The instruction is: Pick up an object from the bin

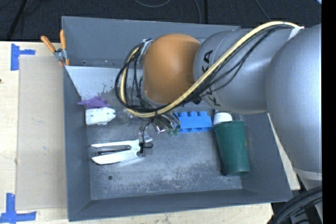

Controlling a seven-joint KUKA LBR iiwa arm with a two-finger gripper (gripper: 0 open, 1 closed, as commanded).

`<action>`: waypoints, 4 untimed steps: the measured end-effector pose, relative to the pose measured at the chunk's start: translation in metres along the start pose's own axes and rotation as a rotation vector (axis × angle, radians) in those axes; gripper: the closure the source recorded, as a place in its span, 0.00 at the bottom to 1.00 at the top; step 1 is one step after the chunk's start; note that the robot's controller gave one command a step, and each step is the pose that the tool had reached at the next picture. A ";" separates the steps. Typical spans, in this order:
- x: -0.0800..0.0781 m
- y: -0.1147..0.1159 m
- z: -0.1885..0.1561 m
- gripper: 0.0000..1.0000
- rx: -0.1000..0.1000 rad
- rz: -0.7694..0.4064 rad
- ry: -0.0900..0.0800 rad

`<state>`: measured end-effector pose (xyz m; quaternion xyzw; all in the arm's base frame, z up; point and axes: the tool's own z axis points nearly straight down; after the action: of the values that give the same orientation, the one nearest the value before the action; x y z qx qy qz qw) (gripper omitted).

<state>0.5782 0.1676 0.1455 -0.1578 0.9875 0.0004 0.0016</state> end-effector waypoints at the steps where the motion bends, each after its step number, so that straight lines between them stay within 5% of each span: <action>1: 0.004 0.008 0.067 0.00 -0.002 0.019 0.010; 2: 0.003 0.021 0.078 1.00 0.002 -0.209 0.001; 4: 0.005 0.023 0.073 1.00 0.000 -0.212 0.006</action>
Offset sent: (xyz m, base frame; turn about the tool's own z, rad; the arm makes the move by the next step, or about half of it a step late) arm -0.0105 0.0212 -0.0755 -0.2142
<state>0.5664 0.1878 0.0722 -0.2613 0.9652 -0.0003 -0.0014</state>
